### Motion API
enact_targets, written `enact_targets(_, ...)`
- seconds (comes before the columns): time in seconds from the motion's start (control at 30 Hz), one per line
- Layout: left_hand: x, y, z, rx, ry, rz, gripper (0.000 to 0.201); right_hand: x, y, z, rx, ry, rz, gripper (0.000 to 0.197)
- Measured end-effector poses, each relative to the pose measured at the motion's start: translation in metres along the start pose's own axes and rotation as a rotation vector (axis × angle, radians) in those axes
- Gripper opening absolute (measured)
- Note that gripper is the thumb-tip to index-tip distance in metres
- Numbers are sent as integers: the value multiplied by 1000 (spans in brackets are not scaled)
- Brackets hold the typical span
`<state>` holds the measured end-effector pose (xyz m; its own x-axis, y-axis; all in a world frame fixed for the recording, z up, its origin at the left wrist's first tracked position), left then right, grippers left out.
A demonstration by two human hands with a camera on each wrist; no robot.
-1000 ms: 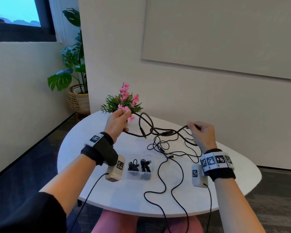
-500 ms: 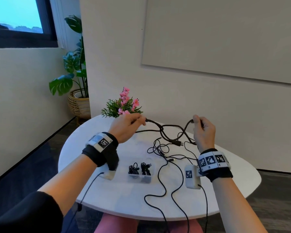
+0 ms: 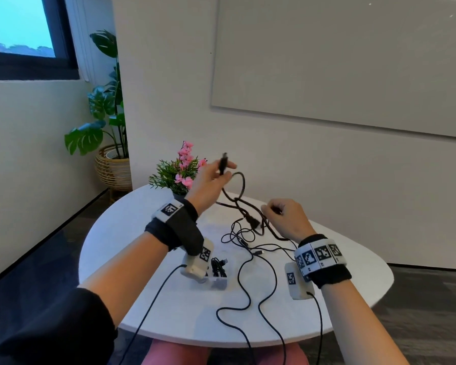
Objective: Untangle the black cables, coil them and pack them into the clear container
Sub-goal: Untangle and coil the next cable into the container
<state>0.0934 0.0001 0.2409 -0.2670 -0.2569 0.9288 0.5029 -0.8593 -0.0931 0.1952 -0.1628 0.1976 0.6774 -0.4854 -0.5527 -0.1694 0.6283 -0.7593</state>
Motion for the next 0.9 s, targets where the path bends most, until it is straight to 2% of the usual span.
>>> enact_targets(0.07, -1, -18, 5, 77, -12, -22, 21, 16, -1, -3, 25, 96, -49, 31)
enact_targets(0.13, -6, -22, 5, 76, -58, -107, 18, 19, -1, -6, 45, 132, 106, 25)
enact_targets(0.2, -4, -16, 2, 59, -58, -150, 17, 11, 8, -5, -22, 99, 250, 40)
enact_targets(0.23, -3, -12, 1, 59, -46, -153, 16, 5, 17, -5, -86, 86, 236, 53)
enact_targets(0.3, 1, -4, 0, 53, -15, -153, 16, -4, 33, -10, -180, 83, 4, 75)
enact_targets(0.33, 3, -1, 0, 54, -9, -156, 16, -9, 37, -11, -163, 46, -186, 75)
enact_targets(0.4, 6, 1, 2, 53, -8, -160, 18, -23, 34, -10, -41, -25, -389, 48)
enact_targets(0.43, 7, 0, 3, 46, -6, -160, 18, -23, 31, -7, 22, -28, -344, 36)
enact_targets(0.47, 9, -2, 2, 41, -5, -156, 19, -22, 24, -6, 72, -9, -233, 35)
enact_targets(0.53, 8, -10, 2, 27, -6, -111, 20, -9, 15, -2, 127, 85, 80, 45)
enact_targets(0.6, 2, -21, 4, 23, 16, 38, 20, 3, 6, -1, 183, 181, 340, 51)
enact_targets(0.7, -11, -43, 7, 99, 32, 175, 20, 30, 0, -4, 291, 366, 681, 48)
enact_targets(0.8, -31, -59, 7, 139, -2, 231, 15, 51, -1, -7, 365, 488, 824, 42)
enact_targets(0.9, -46, -86, 12, 256, -19, 232, 31, 68, -10, -15, 490, 609, 956, 38)
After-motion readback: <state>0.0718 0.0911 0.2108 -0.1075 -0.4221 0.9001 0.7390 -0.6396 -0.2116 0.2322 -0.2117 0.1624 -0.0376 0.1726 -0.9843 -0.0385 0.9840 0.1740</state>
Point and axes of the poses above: each hand's wrist, its own z-axis towards the middle knuckle, its own y-axis out of the palm, x = y × z, the point moved 8 cm from there along z, towards the middle knuckle, and after that the axes turned 5 degrees about -z, right-handed, at the moved point
